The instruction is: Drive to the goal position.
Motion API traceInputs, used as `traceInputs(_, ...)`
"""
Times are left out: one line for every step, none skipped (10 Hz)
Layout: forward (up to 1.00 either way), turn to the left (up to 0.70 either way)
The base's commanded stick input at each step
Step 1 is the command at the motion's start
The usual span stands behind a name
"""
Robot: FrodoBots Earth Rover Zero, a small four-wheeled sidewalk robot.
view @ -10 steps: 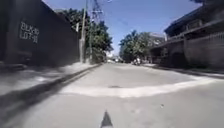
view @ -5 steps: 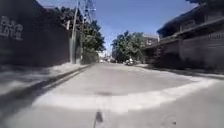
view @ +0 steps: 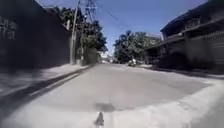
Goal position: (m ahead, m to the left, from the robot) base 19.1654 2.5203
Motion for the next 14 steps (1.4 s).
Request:
traceInputs(1.0,0.0)
traceInputs(1.0,0.0)
traceInputs(1.0,0.0)
traceInputs(1.0,0.0)
traceInputs(1.0,0.0)
traceInputs(1.0,0.0)
traceInputs(1.0,0.0)
traceInputs(1.0,0.0)
traceInputs(1.0,0.0)
traceInputs(1.0,0.0)
traceInputs(1.0,0.0)
traceInputs(1.0,0.0)
traceInputs(1.0,0.0)
traceInputs(1.0,0.0)
